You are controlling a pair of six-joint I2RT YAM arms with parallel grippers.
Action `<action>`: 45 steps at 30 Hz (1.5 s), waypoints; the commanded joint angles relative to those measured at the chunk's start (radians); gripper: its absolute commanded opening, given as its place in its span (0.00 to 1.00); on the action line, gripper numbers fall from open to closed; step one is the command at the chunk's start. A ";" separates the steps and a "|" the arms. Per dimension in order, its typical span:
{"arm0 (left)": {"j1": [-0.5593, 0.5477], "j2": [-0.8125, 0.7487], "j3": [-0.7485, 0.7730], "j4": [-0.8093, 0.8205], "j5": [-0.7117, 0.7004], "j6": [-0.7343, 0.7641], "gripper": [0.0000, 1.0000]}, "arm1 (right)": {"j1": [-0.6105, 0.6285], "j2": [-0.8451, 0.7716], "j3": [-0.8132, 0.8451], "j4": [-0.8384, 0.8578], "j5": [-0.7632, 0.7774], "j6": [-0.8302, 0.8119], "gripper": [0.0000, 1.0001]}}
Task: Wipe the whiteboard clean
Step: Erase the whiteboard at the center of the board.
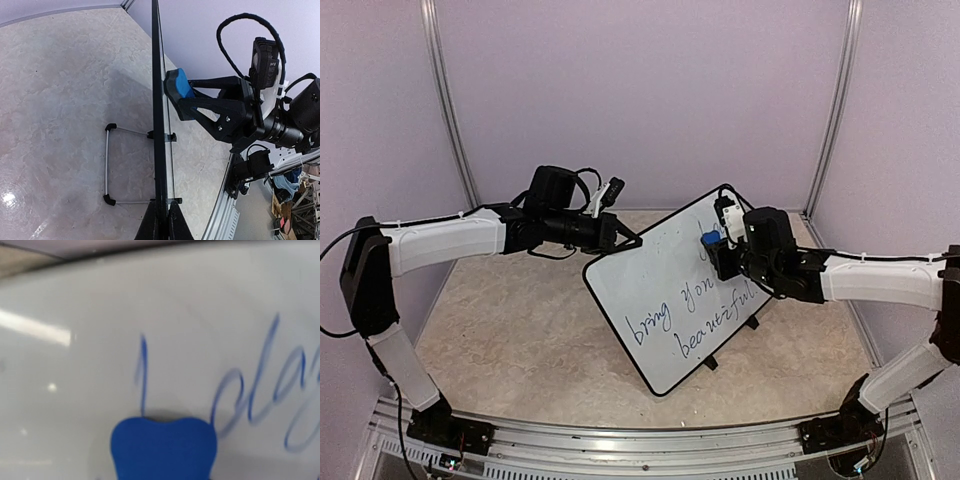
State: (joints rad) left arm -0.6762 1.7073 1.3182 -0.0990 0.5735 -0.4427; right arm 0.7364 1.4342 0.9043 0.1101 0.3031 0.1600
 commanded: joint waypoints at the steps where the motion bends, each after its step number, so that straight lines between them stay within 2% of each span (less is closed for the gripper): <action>1: -0.023 -0.048 -0.005 0.034 0.075 0.056 0.00 | -0.010 -0.058 -0.069 -0.023 -0.016 0.042 0.26; 6: -0.025 -0.048 -0.007 0.035 0.073 0.056 0.00 | -0.010 -0.043 -0.056 -0.022 -0.015 0.037 0.26; 17: -0.027 -0.048 -0.005 0.032 0.070 0.060 0.00 | -0.013 0.081 0.131 -0.007 0.013 -0.050 0.27; 24: -0.025 -0.050 -0.005 0.032 0.072 0.061 0.00 | -0.019 0.105 0.168 -0.009 0.006 -0.061 0.27; 39: -0.025 -0.048 -0.007 0.036 0.076 0.055 0.00 | 0.000 -0.056 -0.145 -0.027 -0.093 0.094 0.26; 45: -0.026 -0.046 -0.007 0.038 0.078 0.053 0.00 | 0.023 -0.070 -0.189 -0.037 -0.085 0.111 0.26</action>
State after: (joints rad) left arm -0.6777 1.7058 1.3170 -0.0998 0.5674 -0.4465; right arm 0.7403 1.3621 0.7479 0.1291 0.2417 0.2432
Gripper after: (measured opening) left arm 0.041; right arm 0.261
